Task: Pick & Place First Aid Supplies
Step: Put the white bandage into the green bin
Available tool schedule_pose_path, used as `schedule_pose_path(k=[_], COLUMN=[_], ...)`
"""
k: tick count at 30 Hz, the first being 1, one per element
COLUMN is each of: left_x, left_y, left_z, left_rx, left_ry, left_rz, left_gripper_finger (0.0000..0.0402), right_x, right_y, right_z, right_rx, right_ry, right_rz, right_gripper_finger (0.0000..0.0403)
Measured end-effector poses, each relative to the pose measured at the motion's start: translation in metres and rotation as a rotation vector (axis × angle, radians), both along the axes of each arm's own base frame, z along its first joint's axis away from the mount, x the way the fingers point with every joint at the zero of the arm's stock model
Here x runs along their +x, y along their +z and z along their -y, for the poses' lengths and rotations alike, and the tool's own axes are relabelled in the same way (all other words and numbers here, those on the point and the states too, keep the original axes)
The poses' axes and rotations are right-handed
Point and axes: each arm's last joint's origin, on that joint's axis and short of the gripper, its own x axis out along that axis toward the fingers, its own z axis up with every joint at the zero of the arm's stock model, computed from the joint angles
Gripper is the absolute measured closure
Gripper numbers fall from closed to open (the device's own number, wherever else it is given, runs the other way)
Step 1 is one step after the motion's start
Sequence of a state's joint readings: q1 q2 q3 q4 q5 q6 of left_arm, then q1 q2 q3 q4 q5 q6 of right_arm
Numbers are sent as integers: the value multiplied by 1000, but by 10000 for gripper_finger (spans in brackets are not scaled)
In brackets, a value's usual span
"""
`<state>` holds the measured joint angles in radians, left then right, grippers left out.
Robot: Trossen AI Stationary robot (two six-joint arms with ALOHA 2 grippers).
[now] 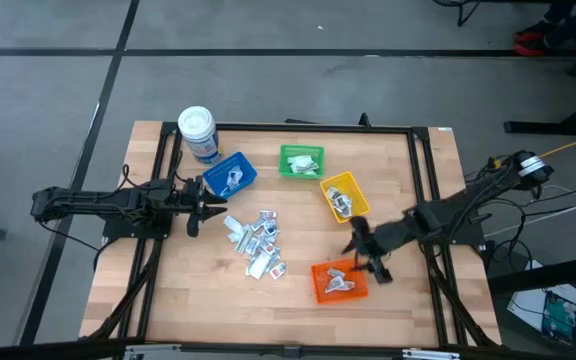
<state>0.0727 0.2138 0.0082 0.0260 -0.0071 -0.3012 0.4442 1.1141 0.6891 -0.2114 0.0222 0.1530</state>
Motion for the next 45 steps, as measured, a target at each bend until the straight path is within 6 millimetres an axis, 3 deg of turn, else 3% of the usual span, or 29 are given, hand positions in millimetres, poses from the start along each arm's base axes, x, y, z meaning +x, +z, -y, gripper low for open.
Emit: schedule_pose_path(k=[3,8,16,19,28,37,45], left_x=[0,0,0,0,0,0,0], left_y=[0,0,0,0,0,0,0], left_z=[0,0,0,0,0,0,0], left_rx=[0,0,0,0,0,0,0], left_ry=[0,0,0,0,0,0,0], left_rz=[1,-1,-1,0,0,0,0], left_gripper_finger=[274,274,274,274,274,274,274], right_x=[-6,-21,-49,-56,-69,-83,-91], right_y=[10,17,-11,-23,-49,-62,-58], right_z=[21,54,86,93,108,119,126], right_rx=[104,136,173,177,-113,-143,-199], right_ry=[-134,-266,-410,-441,-522,-650,-703], right_rz=[31,122,311,413,668,729,762], right_gripper_finger=[167,167,166,166,166,166,166])
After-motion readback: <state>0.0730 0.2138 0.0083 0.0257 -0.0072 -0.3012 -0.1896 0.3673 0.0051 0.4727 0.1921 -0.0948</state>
